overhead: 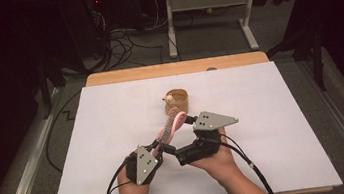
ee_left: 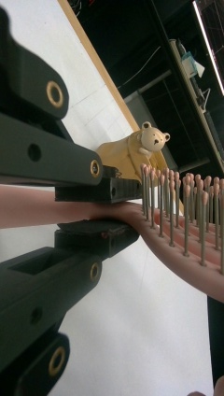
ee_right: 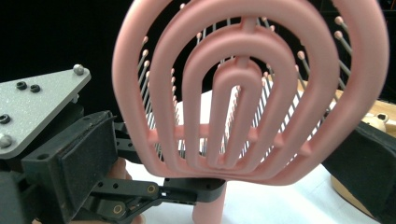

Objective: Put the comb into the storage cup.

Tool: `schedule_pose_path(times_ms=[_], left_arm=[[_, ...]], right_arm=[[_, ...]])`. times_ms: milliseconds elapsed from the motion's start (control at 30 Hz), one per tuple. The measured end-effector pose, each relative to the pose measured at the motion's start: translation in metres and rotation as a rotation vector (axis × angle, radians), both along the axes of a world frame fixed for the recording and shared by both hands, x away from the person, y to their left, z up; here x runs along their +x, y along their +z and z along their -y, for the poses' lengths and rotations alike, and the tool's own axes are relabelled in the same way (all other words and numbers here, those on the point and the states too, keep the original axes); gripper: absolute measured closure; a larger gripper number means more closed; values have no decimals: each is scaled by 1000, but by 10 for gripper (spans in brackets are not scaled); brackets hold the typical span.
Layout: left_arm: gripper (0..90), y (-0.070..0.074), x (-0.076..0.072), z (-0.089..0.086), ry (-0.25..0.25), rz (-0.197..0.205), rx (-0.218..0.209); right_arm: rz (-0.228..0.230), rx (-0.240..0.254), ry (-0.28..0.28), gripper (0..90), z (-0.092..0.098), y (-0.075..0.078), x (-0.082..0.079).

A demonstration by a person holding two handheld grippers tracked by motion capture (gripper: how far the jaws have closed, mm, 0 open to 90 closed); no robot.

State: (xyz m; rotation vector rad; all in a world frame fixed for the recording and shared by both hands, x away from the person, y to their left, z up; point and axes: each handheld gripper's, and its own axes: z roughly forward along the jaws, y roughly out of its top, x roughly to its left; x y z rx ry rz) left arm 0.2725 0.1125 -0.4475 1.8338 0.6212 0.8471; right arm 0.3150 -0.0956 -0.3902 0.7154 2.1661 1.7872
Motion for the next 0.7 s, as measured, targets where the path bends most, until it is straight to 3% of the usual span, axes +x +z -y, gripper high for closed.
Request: schedule_pose_path(times_ms=[700], left_arm=[[807,1,-2,2,8,6,5]], right_arm=[[-13,30,-19,51,-2,-1,2]])
